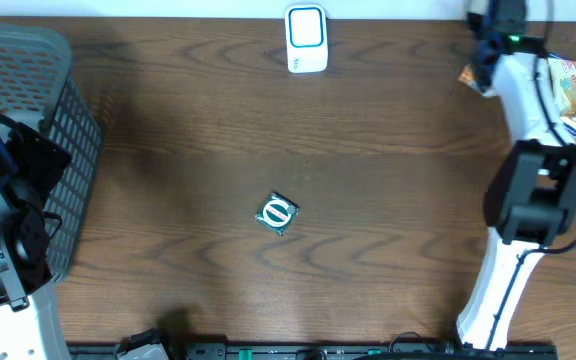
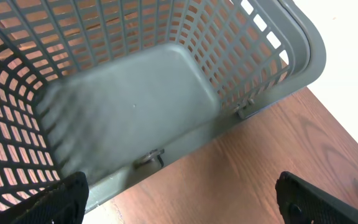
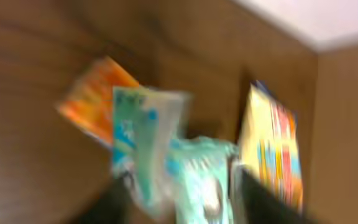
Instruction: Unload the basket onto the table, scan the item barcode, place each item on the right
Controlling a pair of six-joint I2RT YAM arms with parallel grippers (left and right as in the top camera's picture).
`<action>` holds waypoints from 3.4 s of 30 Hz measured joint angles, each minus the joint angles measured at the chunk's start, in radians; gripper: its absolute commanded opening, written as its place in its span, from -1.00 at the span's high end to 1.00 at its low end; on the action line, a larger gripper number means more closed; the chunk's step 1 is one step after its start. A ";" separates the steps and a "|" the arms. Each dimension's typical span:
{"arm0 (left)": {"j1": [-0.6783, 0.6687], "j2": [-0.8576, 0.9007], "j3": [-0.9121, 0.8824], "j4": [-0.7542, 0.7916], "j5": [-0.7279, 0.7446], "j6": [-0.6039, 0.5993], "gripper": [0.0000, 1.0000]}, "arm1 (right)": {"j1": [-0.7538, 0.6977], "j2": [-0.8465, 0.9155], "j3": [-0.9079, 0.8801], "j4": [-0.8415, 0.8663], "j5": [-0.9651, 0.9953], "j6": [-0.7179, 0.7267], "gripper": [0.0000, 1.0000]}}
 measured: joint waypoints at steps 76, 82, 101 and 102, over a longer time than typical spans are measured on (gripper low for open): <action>0.000 0.000 0.000 0.000 0.000 0.000 -0.90 | 0.909 -0.013 -0.247 -0.453 -0.292 0.786 0.96; 0.000 0.000 0.000 0.000 0.000 0.000 -0.90 | 0.726 -0.013 -0.129 -0.394 -0.256 0.757 0.67; 0.000 0.000 0.000 0.000 0.000 0.000 -0.90 | 0.769 -0.016 -0.040 -0.287 -0.521 0.712 0.01; 0.000 0.000 0.000 0.000 0.000 0.000 -0.90 | 0.787 -0.016 -0.050 -0.234 -0.504 0.714 0.01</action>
